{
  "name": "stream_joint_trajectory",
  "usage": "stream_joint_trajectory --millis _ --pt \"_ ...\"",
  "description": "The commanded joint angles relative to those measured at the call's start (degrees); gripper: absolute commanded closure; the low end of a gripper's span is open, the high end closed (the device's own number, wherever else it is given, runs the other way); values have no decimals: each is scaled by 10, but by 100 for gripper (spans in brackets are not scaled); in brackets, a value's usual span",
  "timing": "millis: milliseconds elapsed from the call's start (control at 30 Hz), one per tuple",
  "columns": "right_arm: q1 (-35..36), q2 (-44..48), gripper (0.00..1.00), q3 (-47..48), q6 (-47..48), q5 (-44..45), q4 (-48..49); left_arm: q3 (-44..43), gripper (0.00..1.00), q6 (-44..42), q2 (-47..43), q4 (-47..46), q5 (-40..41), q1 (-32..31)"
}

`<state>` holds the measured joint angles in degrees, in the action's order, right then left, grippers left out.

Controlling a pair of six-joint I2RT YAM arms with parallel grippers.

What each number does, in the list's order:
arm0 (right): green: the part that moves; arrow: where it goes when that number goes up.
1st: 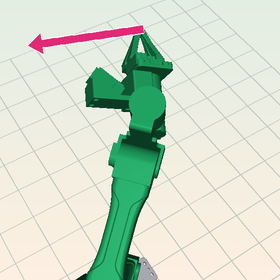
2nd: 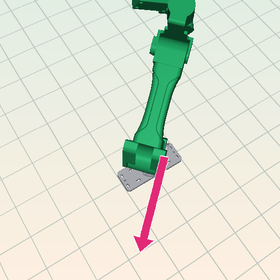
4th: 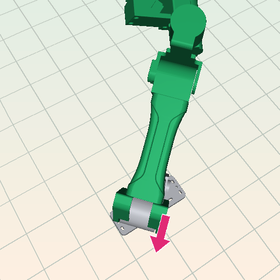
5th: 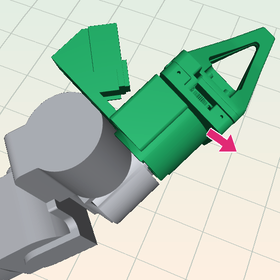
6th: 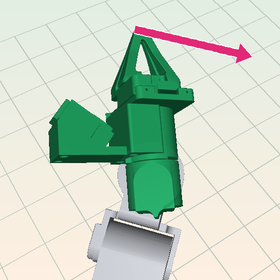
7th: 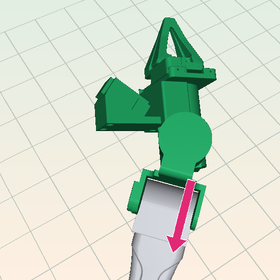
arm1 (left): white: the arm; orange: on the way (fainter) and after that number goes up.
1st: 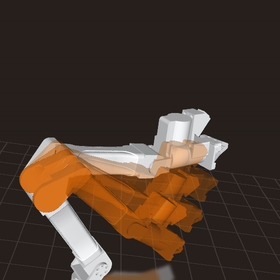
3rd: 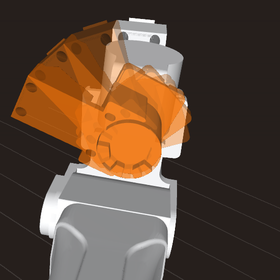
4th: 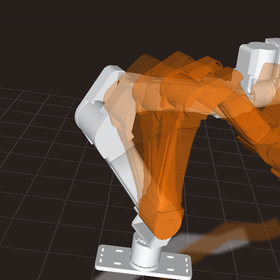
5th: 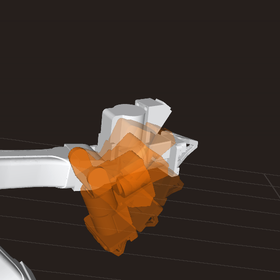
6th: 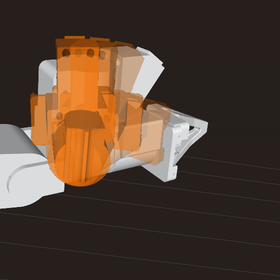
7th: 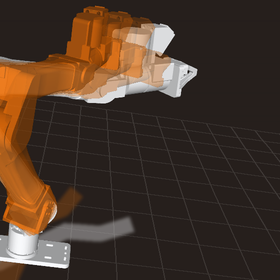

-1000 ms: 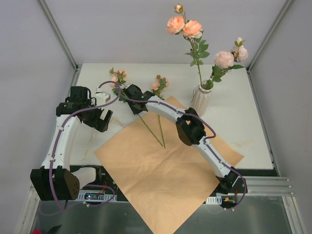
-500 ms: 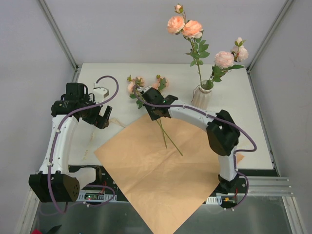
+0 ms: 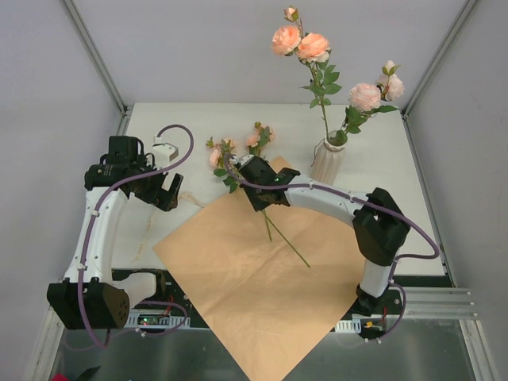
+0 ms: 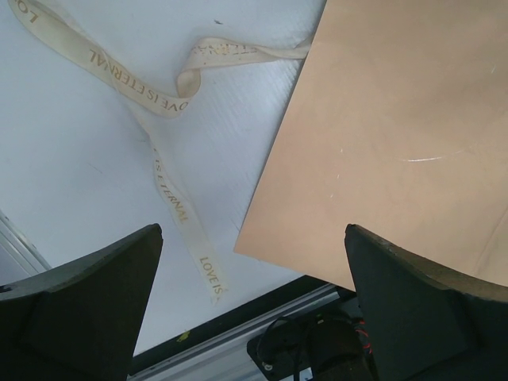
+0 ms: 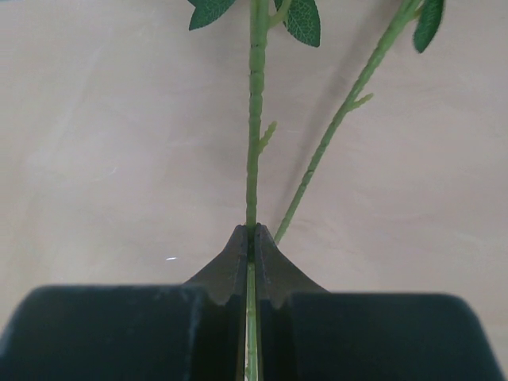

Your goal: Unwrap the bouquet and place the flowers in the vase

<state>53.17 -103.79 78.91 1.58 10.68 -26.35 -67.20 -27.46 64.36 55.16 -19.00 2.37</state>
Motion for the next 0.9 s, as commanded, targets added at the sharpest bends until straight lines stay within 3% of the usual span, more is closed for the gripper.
stream_joint_trajectory --millis 0,133,233,267,367,500,667,867 --pt "22 -26 99 -3 0 -64 -9 11 1 1 -15 -1 -7 5" --pt "33 -71 99 26 2 -85 -26 12 1 -1 -15 -2 -1 6" --pt "32 -95 82 43 3 -88 -29 11 1 -2 -15 -2 -1 5" --pt "27 -102 66 48 3 -90 -29 10 1 -5 -15 -3 0 5" --pt "25 -109 52 66 10 -86 -30 11 1 -7 -15 -2 3 5" --pt "22 -122 51 105 21 -80 -30 11 1 -8 -16 -3 5 6" --pt "15 -161 58 147 32 -83 -36 10 1 -11 -14 -3 8 5" --pt "14 -190 58 163 34 -86 -42 14 1 -18 -16 -3 10 6"
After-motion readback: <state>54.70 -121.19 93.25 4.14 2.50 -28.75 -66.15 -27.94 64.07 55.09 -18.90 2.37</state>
